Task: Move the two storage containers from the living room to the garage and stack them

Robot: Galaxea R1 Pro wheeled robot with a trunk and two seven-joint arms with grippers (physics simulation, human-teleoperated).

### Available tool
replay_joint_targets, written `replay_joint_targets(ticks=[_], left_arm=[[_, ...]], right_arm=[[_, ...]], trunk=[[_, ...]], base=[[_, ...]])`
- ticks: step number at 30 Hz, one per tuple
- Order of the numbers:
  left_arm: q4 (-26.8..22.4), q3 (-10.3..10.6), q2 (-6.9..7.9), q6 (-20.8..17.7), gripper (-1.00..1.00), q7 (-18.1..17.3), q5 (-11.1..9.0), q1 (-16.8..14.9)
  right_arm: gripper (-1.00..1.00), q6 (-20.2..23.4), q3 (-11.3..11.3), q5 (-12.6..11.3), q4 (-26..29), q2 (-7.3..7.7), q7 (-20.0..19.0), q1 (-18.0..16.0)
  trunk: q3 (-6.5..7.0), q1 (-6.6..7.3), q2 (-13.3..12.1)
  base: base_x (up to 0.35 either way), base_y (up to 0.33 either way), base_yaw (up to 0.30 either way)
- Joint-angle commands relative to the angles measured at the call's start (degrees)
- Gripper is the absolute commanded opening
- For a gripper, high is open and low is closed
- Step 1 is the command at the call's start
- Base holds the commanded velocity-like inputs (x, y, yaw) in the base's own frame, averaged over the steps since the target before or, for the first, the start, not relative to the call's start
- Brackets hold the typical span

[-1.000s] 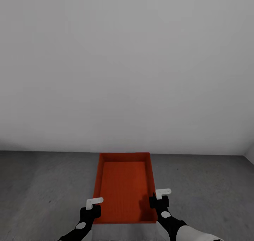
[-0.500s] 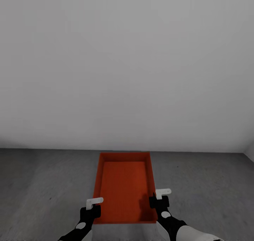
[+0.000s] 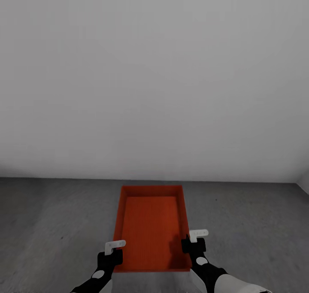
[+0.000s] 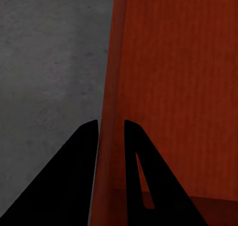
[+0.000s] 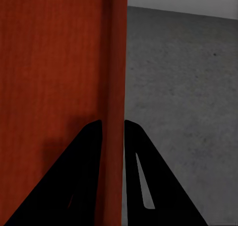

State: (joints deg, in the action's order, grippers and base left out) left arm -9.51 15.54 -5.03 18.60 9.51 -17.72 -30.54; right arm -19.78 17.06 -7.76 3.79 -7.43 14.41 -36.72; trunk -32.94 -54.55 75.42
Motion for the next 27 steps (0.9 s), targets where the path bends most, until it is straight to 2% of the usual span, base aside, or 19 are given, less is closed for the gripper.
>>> replay_joint_targets(ticks=[1, 27], left_arm=[[-0.06, -0.27, 0.02, 2.23, -1.00, 1.65, -0.22, -0.05], [-0.07, -0.25, 0.02, 2.23, -1.00, 1.65, -0.21, -0.05]], right_arm=[[-1.00, 0.09, -2.74, -0.59, -0.19, -0.01, -1.66, -0.07], [-1.00, 0.09, -2.74, -0.59, -0.19, -0.04, -1.66, -0.08]], trunk=[[-0.14, 0.00, 0.03], [-2.53, 0.00, 0.03]], base=[[0.000, 0.000, 0.000], [0.000, 0.000, 0.000]])
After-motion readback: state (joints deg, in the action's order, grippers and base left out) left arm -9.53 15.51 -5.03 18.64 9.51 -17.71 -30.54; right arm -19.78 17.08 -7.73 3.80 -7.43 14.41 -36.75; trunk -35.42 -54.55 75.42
